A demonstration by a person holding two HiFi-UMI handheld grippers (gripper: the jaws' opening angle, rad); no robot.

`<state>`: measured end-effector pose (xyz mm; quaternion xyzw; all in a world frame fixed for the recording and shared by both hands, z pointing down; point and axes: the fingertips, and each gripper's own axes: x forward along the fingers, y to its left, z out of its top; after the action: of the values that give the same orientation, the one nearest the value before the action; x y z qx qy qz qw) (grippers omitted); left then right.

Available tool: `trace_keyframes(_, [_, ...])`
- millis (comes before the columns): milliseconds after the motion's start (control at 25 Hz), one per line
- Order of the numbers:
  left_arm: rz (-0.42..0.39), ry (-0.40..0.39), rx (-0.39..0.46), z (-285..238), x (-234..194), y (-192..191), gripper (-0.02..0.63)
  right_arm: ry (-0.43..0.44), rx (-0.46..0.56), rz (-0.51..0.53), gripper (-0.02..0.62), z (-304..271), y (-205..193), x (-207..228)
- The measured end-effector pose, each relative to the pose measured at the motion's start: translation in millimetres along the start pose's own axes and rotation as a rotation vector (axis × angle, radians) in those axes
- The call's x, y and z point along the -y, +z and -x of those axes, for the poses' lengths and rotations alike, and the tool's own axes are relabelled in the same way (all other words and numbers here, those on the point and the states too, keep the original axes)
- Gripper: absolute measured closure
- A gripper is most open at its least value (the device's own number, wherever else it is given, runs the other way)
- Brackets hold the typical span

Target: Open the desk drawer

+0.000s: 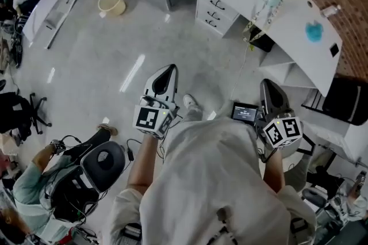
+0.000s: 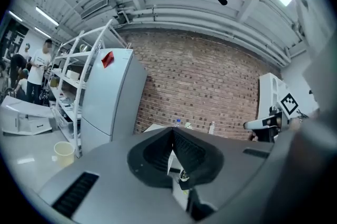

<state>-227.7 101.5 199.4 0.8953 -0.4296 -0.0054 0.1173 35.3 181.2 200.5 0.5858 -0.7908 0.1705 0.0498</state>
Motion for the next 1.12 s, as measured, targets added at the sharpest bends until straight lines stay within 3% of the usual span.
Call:
trace_keyframes(320, [0.034,-0.083,0.0,-18.4,-11.0,4.9,0.6,-0.01,0.0,0.077,0.569,-42.7,14.1,-11.5])
trace_keyframes(520, [-0.017,-0.113,-0.04,-49.1,-17.9,3.9,0.6,-0.006,-0.011,0.086,0.569,-68.1,15.4,-4.9])
trace_keyframes(760, [-0.05,-0.145,-0.065,-108.2,-24.7,26.2,0.6,-0.001,-0.01,0.03,0.569,-122.5,21.3,35.7])
trace_keyframes(1120, [-0.113,-0.209,-0.129,-201.1,-31.7,26.7,0.6,0.033,0.024,0.002,0.569,-189.2,43.8,88.7])
